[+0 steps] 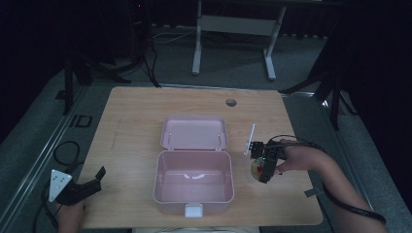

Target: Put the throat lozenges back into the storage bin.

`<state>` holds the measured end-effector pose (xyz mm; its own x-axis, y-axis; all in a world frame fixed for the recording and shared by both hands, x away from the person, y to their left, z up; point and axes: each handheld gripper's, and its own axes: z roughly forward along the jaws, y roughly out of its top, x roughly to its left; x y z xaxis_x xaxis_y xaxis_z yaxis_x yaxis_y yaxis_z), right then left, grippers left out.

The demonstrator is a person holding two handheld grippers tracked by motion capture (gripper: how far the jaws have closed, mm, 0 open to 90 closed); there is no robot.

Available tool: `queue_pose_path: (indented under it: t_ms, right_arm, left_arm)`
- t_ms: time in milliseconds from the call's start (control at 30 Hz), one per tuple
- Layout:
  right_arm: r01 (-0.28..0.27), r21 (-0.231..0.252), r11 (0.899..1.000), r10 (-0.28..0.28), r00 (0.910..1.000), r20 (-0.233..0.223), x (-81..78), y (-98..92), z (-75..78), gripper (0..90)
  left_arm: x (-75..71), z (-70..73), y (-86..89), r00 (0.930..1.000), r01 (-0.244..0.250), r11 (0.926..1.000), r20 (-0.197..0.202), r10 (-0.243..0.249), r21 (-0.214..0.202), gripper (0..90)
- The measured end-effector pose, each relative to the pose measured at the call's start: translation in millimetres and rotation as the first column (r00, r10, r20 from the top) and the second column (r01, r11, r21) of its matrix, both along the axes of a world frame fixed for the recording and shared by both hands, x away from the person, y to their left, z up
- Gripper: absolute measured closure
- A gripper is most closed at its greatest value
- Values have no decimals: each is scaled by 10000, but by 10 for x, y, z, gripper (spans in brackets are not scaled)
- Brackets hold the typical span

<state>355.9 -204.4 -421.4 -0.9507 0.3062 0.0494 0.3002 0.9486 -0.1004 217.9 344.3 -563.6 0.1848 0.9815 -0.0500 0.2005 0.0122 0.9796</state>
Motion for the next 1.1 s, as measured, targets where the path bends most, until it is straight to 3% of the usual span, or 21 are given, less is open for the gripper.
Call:
queue_pose_path:
  t_ms: [233, 400, 667, 1100]
  right_arm:
    - [43, 104, 9999, -47, 9991, 431, -65, -8, 327, 198]
    - [-177, 210, 9996, 164, 9981, 593, -110, 61, 450, 198]
    - [-676, 582, 9960, 647, 9966, 503, -161, 256, 513, 199]
    - [-2142, 1076, 9708, 2102, 9765, 473, -246, 876, 574, 199]
  left_arm:
    - [1, 0, 0, 10000, -10, 10000, -12, 10, 8, 23]
    - [0, 1, 2, 10000, -12, 10000, -24, 12, -10, 23]
    - [2, 0, 4, 10000, -6, 10000, -27, 6, -37, 23]
    - [3, 0, 8, 10000, 35, 9999, -26, -35, -101, 23]
